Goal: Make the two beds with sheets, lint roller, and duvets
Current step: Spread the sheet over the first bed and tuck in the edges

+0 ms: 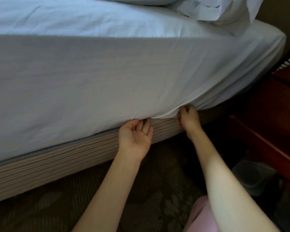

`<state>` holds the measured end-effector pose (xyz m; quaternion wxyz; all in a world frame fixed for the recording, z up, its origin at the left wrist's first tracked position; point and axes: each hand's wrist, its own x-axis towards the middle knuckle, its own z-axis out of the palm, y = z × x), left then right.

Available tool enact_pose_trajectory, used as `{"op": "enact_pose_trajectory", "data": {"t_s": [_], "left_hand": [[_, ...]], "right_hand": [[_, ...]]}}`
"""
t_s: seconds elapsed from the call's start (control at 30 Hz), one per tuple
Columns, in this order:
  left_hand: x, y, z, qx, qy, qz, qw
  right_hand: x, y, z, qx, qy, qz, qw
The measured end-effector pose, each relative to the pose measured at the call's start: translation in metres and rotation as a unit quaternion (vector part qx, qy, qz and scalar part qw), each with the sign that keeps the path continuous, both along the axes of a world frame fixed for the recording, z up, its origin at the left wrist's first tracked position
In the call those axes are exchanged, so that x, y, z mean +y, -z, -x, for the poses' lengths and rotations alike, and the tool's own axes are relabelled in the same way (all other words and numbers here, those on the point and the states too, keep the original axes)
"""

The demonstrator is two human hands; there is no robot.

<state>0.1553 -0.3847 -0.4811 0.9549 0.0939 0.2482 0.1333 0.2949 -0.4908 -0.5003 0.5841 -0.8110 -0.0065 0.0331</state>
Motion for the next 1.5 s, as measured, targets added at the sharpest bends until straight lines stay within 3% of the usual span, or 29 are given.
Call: {"op": "enact_pose_trajectory", "data": {"t_s": [0.13,0.27,0.37,0.6,0.67,0.73,0.87,1.03,1.2,1.27,1.4,1.5], "left_hand": [[0.0,0.001,0.001,0.002,-0.005,0.003,1.0],[0.004,0.0,0.001,0.0,0.001,0.017,1.0],[0.007,-0.002,0.002,-0.001,0.006,0.029,1.0],[0.013,-0.01,0.006,0.01,0.019,0.037,0.999],[0.013,-0.009,0.006,0.011,0.021,0.033,0.999],[0.013,-0.008,0.005,0.006,0.02,0.035,0.999],[0.016,-0.005,0.0,-0.024,0.05,0.032,0.998],[0.014,0.002,-0.009,-0.093,0.071,0.029,0.993],[0.015,0.013,-0.015,-0.137,0.068,0.044,0.987],[0.015,0.014,-0.015,-0.139,0.073,0.05,0.986],[0.018,0.02,-0.017,-0.15,0.084,0.054,0.984],[0.019,0.026,-0.018,-0.159,0.096,0.041,0.982]], "right_hand": [[0.005,-0.002,0.005,0.005,0.016,-0.046,0.999],[-0.004,0.001,0.007,-0.059,0.067,0.087,0.992],[-0.009,0.002,0.006,-0.031,0.077,0.159,0.984],[0.009,-0.008,0.0,0.013,0.115,0.167,0.979],[0.01,-0.008,0.0,0.043,0.121,0.121,0.984],[0.009,-0.012,-0.004,0.095,0.124,0.011,0.988],[0.003,-0.031,0.006,0.216,0.067,-0.233,0.946],[-0.002,-0.054,0.02,0.261,-0.013,-0.304,0.916],[0.021,-0.042,0.042,0.21,0.02,-0.504,0.838],[0.026,-0.036,0.045,0.191,0.027,-0.526,0.828],[0.009,-0.051,0.02,0.241,-0.038,-0.424,0.872],[0.005,-0.04,0.018,0.256,-0.065,-0.466,0.844]]}}
